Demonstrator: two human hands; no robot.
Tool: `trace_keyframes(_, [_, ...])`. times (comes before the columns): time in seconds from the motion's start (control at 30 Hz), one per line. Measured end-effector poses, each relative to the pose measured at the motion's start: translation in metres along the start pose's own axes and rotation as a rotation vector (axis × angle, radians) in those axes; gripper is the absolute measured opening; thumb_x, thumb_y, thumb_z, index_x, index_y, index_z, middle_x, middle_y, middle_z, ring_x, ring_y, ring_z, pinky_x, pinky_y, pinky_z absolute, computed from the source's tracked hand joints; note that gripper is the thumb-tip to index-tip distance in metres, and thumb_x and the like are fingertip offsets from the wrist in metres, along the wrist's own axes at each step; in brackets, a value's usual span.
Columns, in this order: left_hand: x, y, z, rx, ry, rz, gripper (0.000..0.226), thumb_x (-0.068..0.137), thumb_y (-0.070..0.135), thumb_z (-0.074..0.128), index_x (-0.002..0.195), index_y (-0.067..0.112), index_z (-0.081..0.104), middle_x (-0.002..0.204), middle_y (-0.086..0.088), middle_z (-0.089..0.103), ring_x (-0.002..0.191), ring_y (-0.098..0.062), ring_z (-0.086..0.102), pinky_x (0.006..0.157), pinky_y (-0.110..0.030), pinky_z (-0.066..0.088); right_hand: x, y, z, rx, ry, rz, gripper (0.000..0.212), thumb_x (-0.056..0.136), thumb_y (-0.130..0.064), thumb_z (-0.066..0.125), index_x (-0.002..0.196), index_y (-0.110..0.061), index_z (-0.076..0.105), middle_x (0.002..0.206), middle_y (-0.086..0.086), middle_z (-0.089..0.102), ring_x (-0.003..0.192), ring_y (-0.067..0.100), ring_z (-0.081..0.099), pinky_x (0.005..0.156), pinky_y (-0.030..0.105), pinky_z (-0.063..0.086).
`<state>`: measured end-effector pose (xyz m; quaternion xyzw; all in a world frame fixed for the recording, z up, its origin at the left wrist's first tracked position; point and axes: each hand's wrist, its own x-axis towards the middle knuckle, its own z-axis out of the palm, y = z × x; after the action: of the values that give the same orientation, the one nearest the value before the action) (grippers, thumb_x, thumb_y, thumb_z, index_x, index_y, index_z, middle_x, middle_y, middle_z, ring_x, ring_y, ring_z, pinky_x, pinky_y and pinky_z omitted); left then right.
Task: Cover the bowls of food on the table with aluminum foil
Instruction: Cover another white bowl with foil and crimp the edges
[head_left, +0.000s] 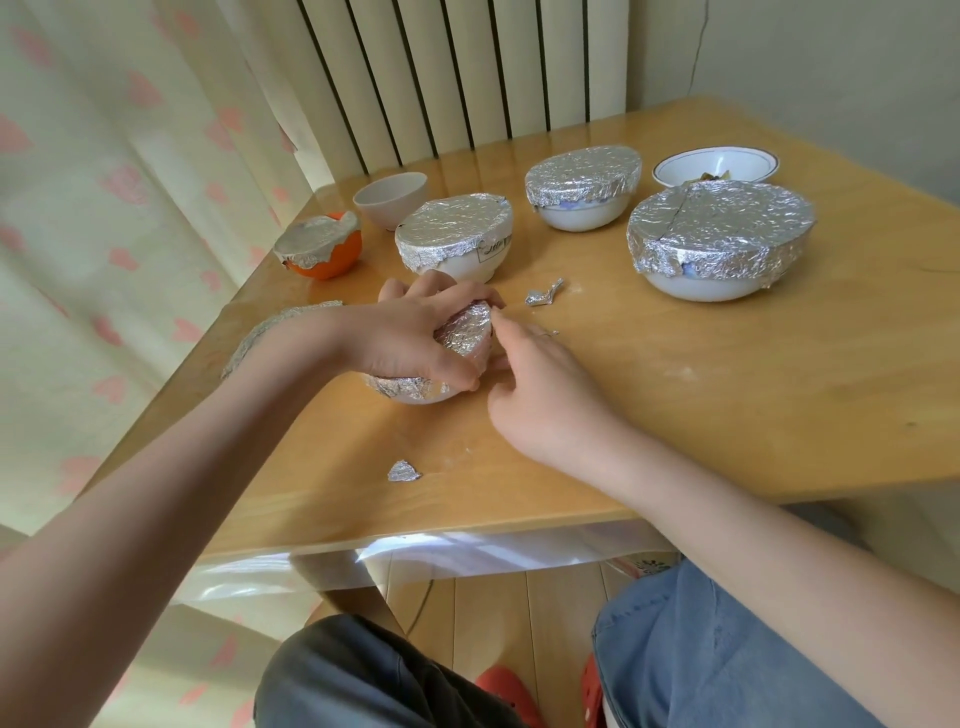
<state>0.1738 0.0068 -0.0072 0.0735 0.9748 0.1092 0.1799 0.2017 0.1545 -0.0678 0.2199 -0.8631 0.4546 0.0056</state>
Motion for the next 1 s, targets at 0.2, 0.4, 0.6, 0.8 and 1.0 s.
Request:
trace_keyframes(0.2, [-0.004, 0.011, 0.003, 0.104, 0.032, -0.237, 0.098, 0.063, 0.078, 0.064, 0.144, 0.051, 0.015, 0.145, 0.006, 0.024, 0.14, -0.035, 0.018, 0.104, -0.05, 0.026, 0.015, 0.014, -0.029, 0.079, -0.134, 0.09, 0.055, 0.09, -0.008, 0.055, 0.142, -0.02, 0.041, 0.141, -0.003, 0.048, 0.118, 0.011, 0.053, 0.093, 0.02, 0.041])
trace_keyframes(0.4, [-0.02, 0.007, -0.029, 0.217, -0.105, -0.078, 0.141, 0.042, 0.074, 0.076, 0.142, 0.058, -0.022, 0.163, 0.013, 0.0, 0.15, -0.013, -0.003, 0.119, -0.044, 0.008, 0.014, 0.015, -0.034, 0.114, -0.206, -0.009, 0.045, 0.077, -0.022, 0.078, 0.119, -0.019, 0.061, 0.099, -0.007, 0.063, 0.095, 0.008, 0.064, 0.096, 0.03, 0.049])
trace_keyframes(0.6, [-0.015, -0.007, -0.018, 0.191, -0.107, 0.091, 0.097, 0.053, 0.051, 0.089, 0.12, 0.07, 0.022, 0.143, 0.019, 0.025, 0.138, -0.014, 0.023, 0.115, -0.044, 0.026, 0.031, 0.022, -0.031, 0.069, -0.148, -0.099, 0.038, 0.066, -0.035, 0.084, 0.091, -0.018, 0.06, 0.078, -0.007, 0.069, 0.069, 0.005, 0.061, 0.082, 0.035, 0.053])
trace_keyframes(0.8, [-0.008, -0.017, -0.015, 0.148, -0.092, 0.105, 0.095, 0.038, 0.063, 0.071, 0.12, 0.071, 0.023, 0.132, 0.025, 0.026, 0.136, -0.015, 0.023, 0.113, -0.043, 0.026, 0.049, 0.029, -0.03, 0.074, -0.159, -0.228, 0.035, 0.064, -0.022, 0.087, 0.081, -0.011, 0.058, 0.071, 0.001, 0.07, 0.065, 0.013, 0.064, 0.071, 0.031, 0.051])
trace_keyframes(1.0, [-0.005, -0.018, -0.015, 0.152, -0.092, 0.119, 0.092, 0.036, 0.064, 0.071, 0.114, 0.074, 0.024, 0.126, 0.027, 0.027, 0.134, -0.017, 0.025, 0.112, -0.042, 0.026, 0.057, 0.041, -0.029, 0.09, -0.156, -0.28, 0.026, 0.069, -0.008, 0.083, 0.079, -0.012, 0.06, 0.071, -0.002, 0.069, 0.063, 0.0, 0.061, 0.068, 0.022, 0.048])
